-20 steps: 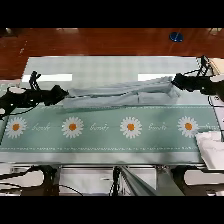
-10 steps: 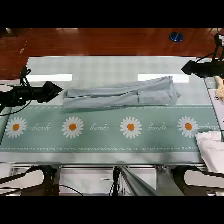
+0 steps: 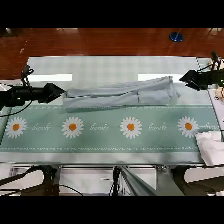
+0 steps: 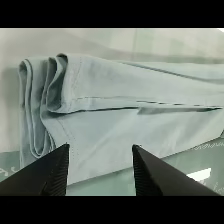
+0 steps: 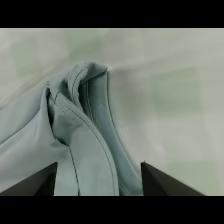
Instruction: Fold the shirts.
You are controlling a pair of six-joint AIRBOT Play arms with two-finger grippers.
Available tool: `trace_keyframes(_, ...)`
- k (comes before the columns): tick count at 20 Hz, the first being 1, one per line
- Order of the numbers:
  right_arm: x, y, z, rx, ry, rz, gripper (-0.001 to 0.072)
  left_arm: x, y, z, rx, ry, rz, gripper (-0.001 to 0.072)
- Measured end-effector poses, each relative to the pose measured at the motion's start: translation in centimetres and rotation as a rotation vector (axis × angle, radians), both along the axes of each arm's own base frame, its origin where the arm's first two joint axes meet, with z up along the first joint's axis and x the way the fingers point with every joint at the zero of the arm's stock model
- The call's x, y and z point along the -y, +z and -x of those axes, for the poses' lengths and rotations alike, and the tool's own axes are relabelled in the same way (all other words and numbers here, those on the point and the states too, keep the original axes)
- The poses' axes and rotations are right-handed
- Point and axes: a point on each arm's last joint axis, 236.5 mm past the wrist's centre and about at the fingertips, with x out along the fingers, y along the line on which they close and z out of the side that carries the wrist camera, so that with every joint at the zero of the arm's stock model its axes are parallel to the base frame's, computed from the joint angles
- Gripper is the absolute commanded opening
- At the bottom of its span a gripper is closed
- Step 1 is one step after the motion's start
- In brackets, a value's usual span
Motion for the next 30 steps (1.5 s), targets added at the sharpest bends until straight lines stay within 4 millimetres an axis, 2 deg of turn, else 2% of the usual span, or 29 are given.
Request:
trace_keyframes(5, -1.0, -3.4, 0.6, -0.074, 0.014, -0.085, 0.0588, 0.1, -0.1, 0.2, -0.001, -0.012, -0.001, 0.048)
trace_keyframes(8, -3.5, -5.1, 0.7, -0.103, 0.074, -0.114, 0.0588, 0.2, 0.0, 0.2, -0.002, -0.015, 0.0, 0.0479)
trace_keyframes(9, -4.8, -5.6, 0.5, -0.108, 0.095, -0.128, 0.0567, 0.2, 0.0, 0.2, -0.002, -0.016, 0.0, 0.048)
trace_keyframes(10, -5.7, -6.1, 0.6, -0.116, 0.122, -0.127, 0.0483, 0.2, 0.0, 0.3, -0.002, -0.017, 0.001, 0.0479)
trace_keyframes(11, -6.7, -6.6, 0.6, -0.122, 0.146, -0.128, 0.0308, 0.2, 0.0, 0.3, -0.002, -0.017, 0.001, 0.048)
trace_keyframes(12, -7.4, -7.2, 0.6, -0.13, 0.168, -0.118, 0.0102, 0.2, 0.0, 0.3, -0.002, -0.017, 0.001, 0.048)
trace_keyframes(13, -8.1, -7.5, 0.7, -0.134, 0.188, -0.117, 0.002, 0.2, 0.0, 0.3, -0.002, -0.017, 0.001, 0.0479)
trace_keyframes(15, -8.5, -7.3, 0.6, -0.125, 0.221, -0.099, 0.0019, 0.2, 0.0, 0.3, -0.002, -0.017, 0.001, 0.0384)
trace_keyframes(16, -8.5, -6.7, 0.6, -0.117, 0.235, -0.089, 0.0019, 0.2, 0.0, 0.3, -0.002, -0.018, 0.001, 0.0313)
trace_keyframes(17, -8.3, -6.0, 0.7, -0.112, 0.256, -0.069, 0.0018, 0.4, 0.1, 0.2, -0.001, -0.019, 0.008, 0.0185)
trace_keyframes(18, -8.5, -4.4, 0.7, -0.09, 0.269, -0.069, 0.0018, 0.8, 0.2, 0.2, 0.001, -0.02, 0.017, 0.0124)
trace_keyframes(19, -8.8, -2.6, 0.5, -0.058, 0.277, -0.07, 0.0018, 1.4, 0.5, 0.1, 0.005, -0.027, 0.033, 0.0118)
trace_keyframes(21, -9.3, 0.8, 1.2, -0.024, 0.312, -0.067, 0.0017, 3.5, 1.4, -0.1, 0.016, -0.045, 0.079, 0.0033)
trace_keyframes(22, -9.7, 2.7, 1.8, -0.009, 0.327, -0.068, 0.0017, 4.8, 1.8, -0.2, 0.024, -0.059, 0.101, 0.0022)
trace_keyframes(26, -10.3, 8.8, 4.6, 0.024, 0.368, -0.031, 0.0018, 12.1, 3.2, 0.4, 0.042, -0.145, 0.156, 0.0022)
trace_keyframes(30, -9.6, 12.7, 7.3, 0.031, 0.361, 0.056, 0.0017, 20.3, 3.1, 1.7, 0.064, -0.188, 0.142, 0.0022)
